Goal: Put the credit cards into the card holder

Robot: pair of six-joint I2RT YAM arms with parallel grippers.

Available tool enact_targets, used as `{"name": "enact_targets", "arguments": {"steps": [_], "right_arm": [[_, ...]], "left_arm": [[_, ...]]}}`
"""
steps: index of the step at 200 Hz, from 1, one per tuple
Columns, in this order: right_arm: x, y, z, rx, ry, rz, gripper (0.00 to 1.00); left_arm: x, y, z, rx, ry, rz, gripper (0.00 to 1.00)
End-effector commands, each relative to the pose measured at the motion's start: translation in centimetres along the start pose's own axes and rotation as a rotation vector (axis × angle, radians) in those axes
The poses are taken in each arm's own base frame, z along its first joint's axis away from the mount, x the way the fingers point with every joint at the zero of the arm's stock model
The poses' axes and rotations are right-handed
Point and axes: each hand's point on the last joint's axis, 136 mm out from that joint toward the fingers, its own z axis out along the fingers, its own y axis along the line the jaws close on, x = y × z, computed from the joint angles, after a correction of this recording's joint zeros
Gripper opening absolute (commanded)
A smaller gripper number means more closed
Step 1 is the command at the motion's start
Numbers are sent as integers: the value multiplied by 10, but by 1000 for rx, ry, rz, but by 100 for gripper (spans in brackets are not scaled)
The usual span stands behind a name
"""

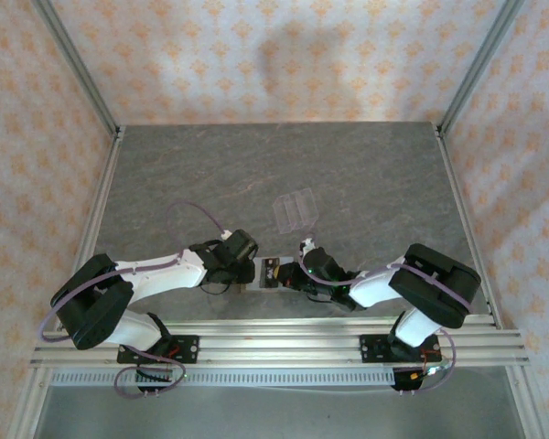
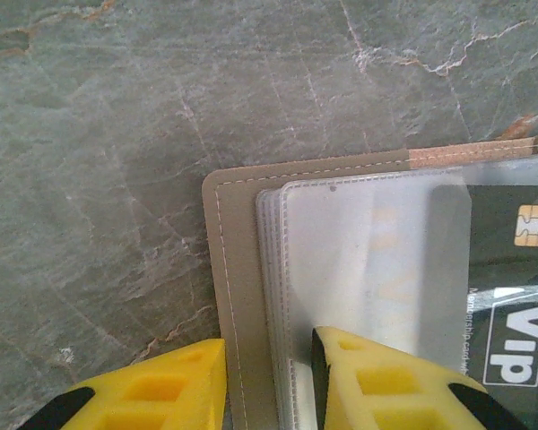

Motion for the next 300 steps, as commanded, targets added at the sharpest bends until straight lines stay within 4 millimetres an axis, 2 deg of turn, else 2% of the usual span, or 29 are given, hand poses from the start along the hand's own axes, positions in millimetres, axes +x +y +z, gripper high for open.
{"name": "enact_targets", "arguments": {"steps": [1,100,131,177,216,244,254,268,281,292,300], "right_arm": [[13,-13,5,61,65,-13,0],[22,-3,32,44,106,0,0],[18,-4,29,34,73,24,0],[11,2,19,60,56,11,25],[5,12,14,99,68,-20,33],[-4,14,4,176,63,-60,34],[-8,13,0,217,57,-76,32],[-12,11,-4,273,60,-97,18],[-12,12,-4,282,72,-105,11],[-12,12,-3,298,79,-112,0],[-12,10,-3,312,85,-114,0]], "left_arm": [[13,19,9,-75,48,1,30],[11,16,6,-56,43,-3,30],[11,13,6,-44,45,-9,30],[1,7,-16,3,20,-30,32],[-9,9,-37,54,-5,-75,32],[-8,12,-36,47,8,-65,29],[-8,13,-34,43,12,-61,25],[-9,11,-31,48,14,-55,19],[-11,7,-30,61,16,-51,16],[-11,6,-27,59,20,-46,14],[-12,5,-25,57,24,-43,13]]}}
